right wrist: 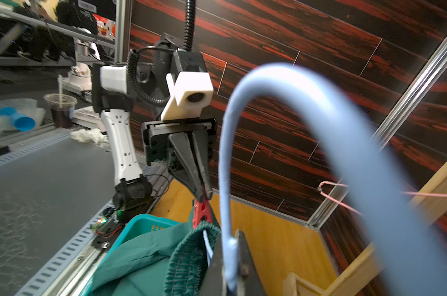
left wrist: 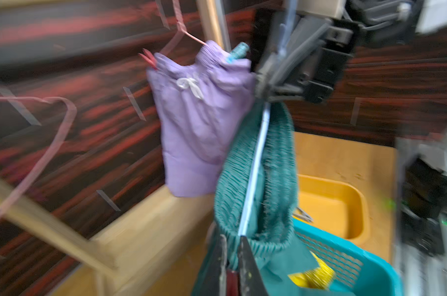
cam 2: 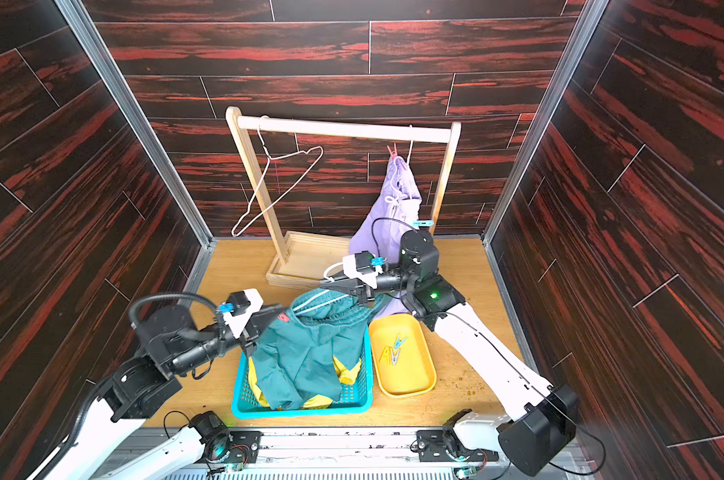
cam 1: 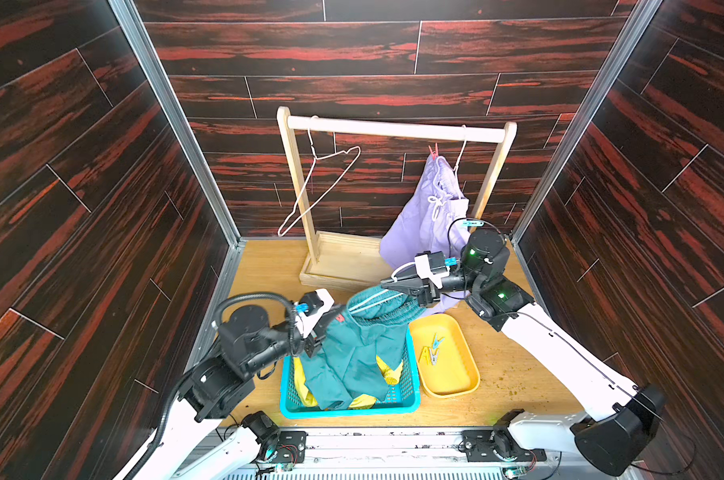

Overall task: Remove the clothespins securing shorts to the hanger
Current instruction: Remove the clothespin from the hanger, then place the hanger in the basket.

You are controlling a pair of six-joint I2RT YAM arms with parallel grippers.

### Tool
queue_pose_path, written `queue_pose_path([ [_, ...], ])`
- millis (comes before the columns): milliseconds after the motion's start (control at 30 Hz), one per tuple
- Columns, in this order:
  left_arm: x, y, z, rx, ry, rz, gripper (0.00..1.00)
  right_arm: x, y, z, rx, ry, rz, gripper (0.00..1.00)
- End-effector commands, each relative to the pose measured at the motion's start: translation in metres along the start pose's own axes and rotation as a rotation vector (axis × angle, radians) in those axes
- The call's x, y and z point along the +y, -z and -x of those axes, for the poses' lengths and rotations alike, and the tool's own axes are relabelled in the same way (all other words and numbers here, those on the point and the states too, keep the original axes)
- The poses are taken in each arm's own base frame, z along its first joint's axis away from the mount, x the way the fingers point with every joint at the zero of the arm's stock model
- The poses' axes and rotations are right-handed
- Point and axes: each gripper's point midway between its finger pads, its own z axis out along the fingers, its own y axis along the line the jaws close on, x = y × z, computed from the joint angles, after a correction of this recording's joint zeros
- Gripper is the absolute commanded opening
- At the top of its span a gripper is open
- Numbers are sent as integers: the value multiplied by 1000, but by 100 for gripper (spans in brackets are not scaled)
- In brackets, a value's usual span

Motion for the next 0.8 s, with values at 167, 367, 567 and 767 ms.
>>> queue_pose_path([
  [167,60,54,61,-310,10,381,0,-6,-34,0,30,-6,-32,0],
  [367,66,70,66,-341,11,435,0,0,-60,-1,74,-15,-28,0],
  [567,70,76,69,-354,22,463,0,-2,-82,22,76,-125,-46,0],
  [767,79,79,75,-361,-10,521,0,0,-102,49,140,-298,-52,0],
])
